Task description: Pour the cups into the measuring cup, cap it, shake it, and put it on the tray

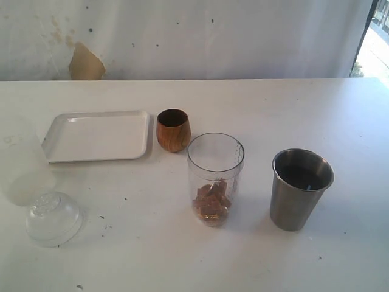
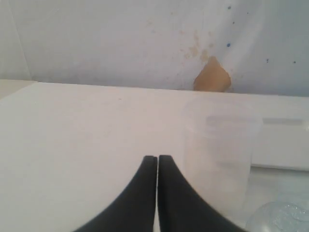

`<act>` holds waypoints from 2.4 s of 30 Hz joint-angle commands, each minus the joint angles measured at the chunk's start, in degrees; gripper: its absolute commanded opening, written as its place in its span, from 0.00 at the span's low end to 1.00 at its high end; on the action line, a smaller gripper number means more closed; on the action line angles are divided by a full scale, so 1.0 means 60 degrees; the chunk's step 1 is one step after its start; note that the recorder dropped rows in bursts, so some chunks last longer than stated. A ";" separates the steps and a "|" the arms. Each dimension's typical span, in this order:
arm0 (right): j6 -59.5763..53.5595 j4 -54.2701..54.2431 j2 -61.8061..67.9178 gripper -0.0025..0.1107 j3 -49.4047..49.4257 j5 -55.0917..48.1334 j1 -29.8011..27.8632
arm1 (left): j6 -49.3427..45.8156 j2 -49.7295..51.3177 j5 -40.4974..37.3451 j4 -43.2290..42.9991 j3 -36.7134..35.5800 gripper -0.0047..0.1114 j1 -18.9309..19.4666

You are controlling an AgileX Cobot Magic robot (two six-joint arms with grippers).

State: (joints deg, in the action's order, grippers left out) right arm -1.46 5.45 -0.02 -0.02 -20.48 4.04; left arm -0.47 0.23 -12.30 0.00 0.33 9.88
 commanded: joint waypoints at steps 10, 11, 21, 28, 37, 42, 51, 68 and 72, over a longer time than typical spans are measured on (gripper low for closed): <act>0.0152 0.0069 0.0004 0.02 0.0003 0.0070 -0.0018 | -0.0184 -0.0039 0.0215 -0.0144 -0.0055 0.05 0.0018; 0.0152 0.0069 0.0004 0.02 0.0003 0.0070 -0.0018 | -0.0184 -0.0039 0.0215 -0.0144 -0.0055 0.05 0.0018; 0.0152 0.0069 0.0004 0.02 0.0003 0.0070 -0.0018 | -0.0184 -0.0039 0.0215 -0.0144 -0.0055 0.05 -0.0336; 0.0152 0.0069 0.0004 0.02 0.0003 0.0070 -0.0018 | -0.0184 -0.0039 0.0196 -0.0144 -0.0055 0.05 -0.0601; 0.0243 -0.0010 0.0004 0.02 0.0003 0.2293 -0.0018 | -0.0184 -0.0039 0.0196 -0.0144 -0.0055 0.05 -0.0601; 0.0243 -0.0180 0.0004 0.02 0.0003 0.5171 -0.0018 | -0.0184 -0.0039 0.0196 -0.0144 -0.0055 0.05 -0.0601; 0.1587 -0.0180 0.0004 0.13 0.0003 0.6138 -0.0018 | -0.0184 -0.0039 0.0196 -0.0144 -0.0055 0.05 -0.0601; 0.1576 0.0456 0.3956 0.88 0.0003 0.6830 -0.0018 | -0.0184 -0.0039 0.0196 -0.0144 -0.0055 0.05 -0.0601; 0.2872 0.0456 0.4934 0.88 0.0003 0.7622 -0.0018 | -0.0184 -0.0039 0.0196 -0.0144 -0.0055 0.05 -0.0601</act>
State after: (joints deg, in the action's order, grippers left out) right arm 10.79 7.62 26.42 -0.02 21.64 4.04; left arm -1.64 0.23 -11.83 -0.59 0.33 6.47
